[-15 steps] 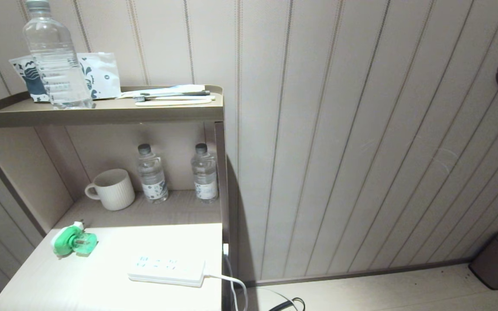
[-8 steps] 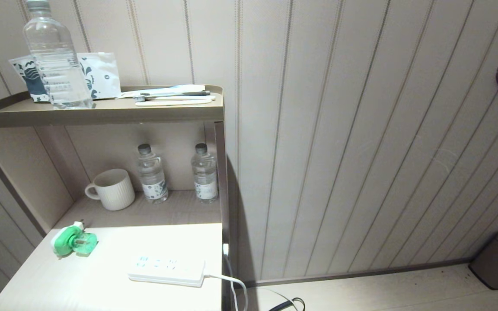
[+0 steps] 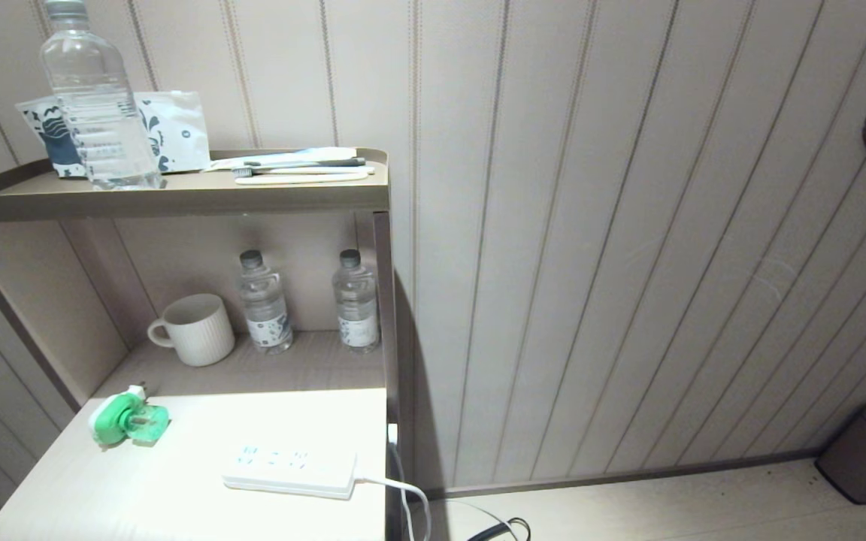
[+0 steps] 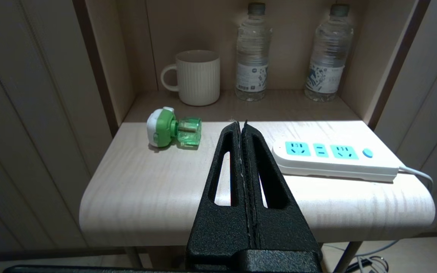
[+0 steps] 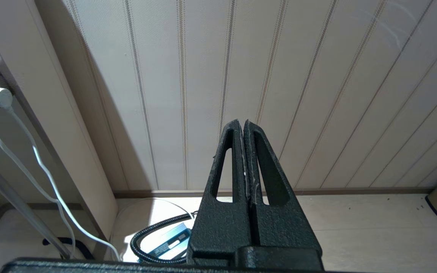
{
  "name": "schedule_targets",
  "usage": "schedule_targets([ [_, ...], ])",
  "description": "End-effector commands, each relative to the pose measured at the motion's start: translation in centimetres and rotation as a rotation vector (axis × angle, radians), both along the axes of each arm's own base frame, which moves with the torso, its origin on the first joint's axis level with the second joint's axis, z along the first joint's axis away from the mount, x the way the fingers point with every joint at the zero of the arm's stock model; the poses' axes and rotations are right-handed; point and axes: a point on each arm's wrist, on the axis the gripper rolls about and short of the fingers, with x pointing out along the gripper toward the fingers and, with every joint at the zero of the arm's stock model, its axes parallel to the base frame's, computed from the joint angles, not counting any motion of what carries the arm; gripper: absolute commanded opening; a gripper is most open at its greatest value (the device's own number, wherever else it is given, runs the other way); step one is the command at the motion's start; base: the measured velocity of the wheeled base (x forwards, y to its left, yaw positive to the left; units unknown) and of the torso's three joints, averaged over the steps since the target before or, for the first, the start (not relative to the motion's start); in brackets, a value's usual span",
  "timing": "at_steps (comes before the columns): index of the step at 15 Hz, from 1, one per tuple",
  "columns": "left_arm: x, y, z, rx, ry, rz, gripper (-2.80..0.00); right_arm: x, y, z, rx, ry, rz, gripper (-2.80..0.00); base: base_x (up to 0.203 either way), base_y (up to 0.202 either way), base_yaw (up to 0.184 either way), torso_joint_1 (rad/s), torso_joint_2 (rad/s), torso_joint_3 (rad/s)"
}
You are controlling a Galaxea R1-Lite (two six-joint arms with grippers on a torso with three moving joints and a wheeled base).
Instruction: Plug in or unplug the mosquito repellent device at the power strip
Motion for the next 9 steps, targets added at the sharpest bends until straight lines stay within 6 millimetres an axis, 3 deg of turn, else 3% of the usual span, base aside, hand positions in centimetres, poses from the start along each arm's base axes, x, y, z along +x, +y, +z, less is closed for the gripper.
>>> schedule_targets([
  [1,0.02,0.0,0.01,0.0,0.002,0.001,-2.8,0.01,-0.01,0.01,0.008,0.0,-0.002,-2.8,0.0,0.0,0.0,0.0,0.0,0.0],
  [9,0.01,0.0,0.02,0.0,0.001,0.0,-2.8,0.08,-0.07,0.1,0.048,-0.016,-0.034,-2.8,0.0,0.0,0.0,0.0,0.0,0.0],
])
